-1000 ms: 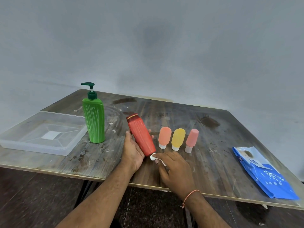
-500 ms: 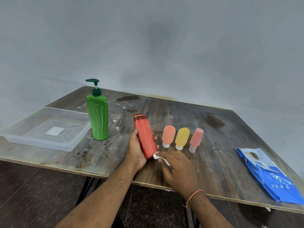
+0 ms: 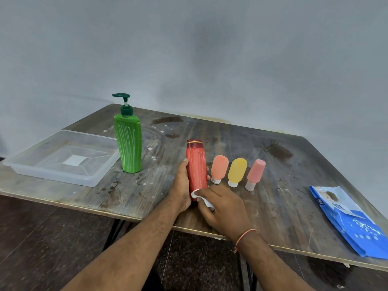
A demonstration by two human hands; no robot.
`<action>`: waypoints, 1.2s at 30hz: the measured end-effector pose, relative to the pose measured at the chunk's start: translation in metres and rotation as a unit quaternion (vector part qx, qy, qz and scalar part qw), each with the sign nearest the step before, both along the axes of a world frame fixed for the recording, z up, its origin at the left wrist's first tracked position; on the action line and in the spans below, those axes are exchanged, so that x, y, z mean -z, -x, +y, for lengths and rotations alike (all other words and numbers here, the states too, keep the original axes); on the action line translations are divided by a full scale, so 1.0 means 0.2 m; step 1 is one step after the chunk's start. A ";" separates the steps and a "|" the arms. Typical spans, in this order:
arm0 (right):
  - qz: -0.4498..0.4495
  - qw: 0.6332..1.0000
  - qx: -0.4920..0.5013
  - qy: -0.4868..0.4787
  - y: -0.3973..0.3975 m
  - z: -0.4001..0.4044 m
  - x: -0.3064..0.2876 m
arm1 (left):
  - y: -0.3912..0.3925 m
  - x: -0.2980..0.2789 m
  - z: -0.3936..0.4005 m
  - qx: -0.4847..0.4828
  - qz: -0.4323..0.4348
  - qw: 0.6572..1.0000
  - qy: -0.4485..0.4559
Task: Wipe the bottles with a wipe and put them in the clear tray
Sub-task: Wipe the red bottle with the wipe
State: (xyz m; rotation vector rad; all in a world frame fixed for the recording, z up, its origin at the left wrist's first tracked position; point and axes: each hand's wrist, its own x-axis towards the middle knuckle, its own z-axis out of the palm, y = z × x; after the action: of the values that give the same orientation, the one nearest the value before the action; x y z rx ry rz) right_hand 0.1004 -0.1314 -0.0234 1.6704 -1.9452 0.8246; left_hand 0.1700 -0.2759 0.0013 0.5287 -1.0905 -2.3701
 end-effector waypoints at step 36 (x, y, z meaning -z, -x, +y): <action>0.027 0.997 0.038 0.069 -0.01 0.00 0.02 | 0.02 0.00 0.03 0.021 0.020 0.998 0.057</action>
State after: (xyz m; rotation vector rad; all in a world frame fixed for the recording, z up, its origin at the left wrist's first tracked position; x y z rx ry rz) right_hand 0.1019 -0.1314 -0.0268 1.5145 -1.8576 0.8556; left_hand 0.1670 -0.2707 0.0004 0.4208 -1.2219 -2.3257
